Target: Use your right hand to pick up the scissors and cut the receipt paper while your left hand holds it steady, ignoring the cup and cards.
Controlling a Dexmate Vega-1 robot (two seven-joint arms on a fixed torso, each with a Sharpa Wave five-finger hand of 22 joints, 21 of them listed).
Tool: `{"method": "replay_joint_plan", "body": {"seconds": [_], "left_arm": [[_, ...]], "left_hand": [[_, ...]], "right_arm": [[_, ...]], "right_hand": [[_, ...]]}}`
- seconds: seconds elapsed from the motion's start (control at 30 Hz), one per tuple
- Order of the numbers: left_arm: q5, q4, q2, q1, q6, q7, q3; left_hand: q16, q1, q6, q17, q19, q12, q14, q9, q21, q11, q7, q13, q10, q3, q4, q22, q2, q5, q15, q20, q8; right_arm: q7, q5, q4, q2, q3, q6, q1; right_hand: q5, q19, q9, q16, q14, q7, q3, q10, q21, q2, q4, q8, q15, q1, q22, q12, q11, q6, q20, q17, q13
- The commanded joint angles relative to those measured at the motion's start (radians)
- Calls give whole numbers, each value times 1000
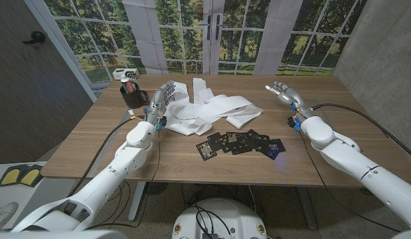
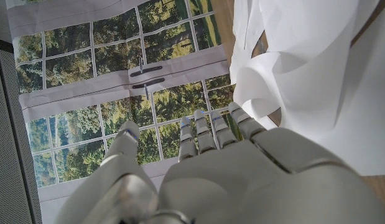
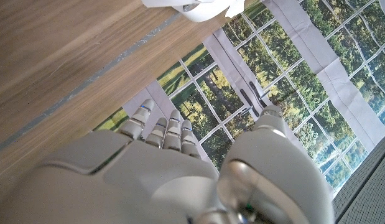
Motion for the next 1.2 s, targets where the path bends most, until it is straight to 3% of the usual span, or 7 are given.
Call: {"method": "replay_joint_plan", "body": {"seconds": [0.03, 0.27, 0.37, 0.57, 1.2], "left_arm": [[-3, 9, 0, -4, 4, -12, 4], [7, 29, -12, -15, -18, -12, 9], [18, 32, -28, -9, -57, 8, 3], [12, 26, -16, -9, -41, -7, 5], [4, 39, -15, -18, -15, -16, 10]], "left_hand": [[-6, 14, -9, 2, 5, -5, -5, 5, 0, 1, -1, 0, -7, -5, -1, 3, -3, 3, -42, 3, -6], [-8, 15, -13, 2, 2, -8, -10, 5, -2, 4, -1, 0, -11, -6, -1, 3, -4, 2, -39, 6, -9], [-1, 20, 22, 2, 14, -1, 17, 5, 0, -3, -4, -1, 15, -7, -1, 3, -4, 3, -56, 2, 1], [-2, 24, 23, 2, 19, 1, 20, 5, 1, -4, -5, -1, 23, -7, -2, 3, -4, 3, -56, 0, -2], [-6, 29, 5, 2, 18, -6, 16, 4, -3, -1, -7, -1, 12, -9, -2, 4, -6, 3, -45, 9, -13]], "right_arm": [[-27, -49, -33, -31, 16, -38, -18], [-60, -85, -54, -38, 24, -43, -32], [-68, -110, -75, -49, 22, -66, -36], [-36, -81, -64, -49, 32, -52, -38], [-50, -133, -117, -105, 48, -154, -55]], "right_hand": [[-4, 10, 4, 7, 6, 2, -1, 9, -4, -1, -9, 9, 3, 17, 5, 6, -7, 14, -1, 3, 5], [-6, 14, 5, 9, 13, -1, 2, 26, -8, -1, -13, 12, -4, 27, 6, 12, -9, 28, -1, 3, 6], [-8, 19, 5, 11, 20, -1, 4, 33, -8, -2, -14, 14, -8, 32, 6, 13, -10, 36, -3, 3, 7], [-9, 21, 5, 11, 23, 0, 5, 36, -9, -2, -16, 14, -10, 36, 6, 14, -12, 40, -5, 3, 7], [-12, 26, 5, 11, 28, -5, 10, 47, -14, -3, -19, 11, -15, 51, 6, 15, -16, 45, -6, 3, 9]]}}
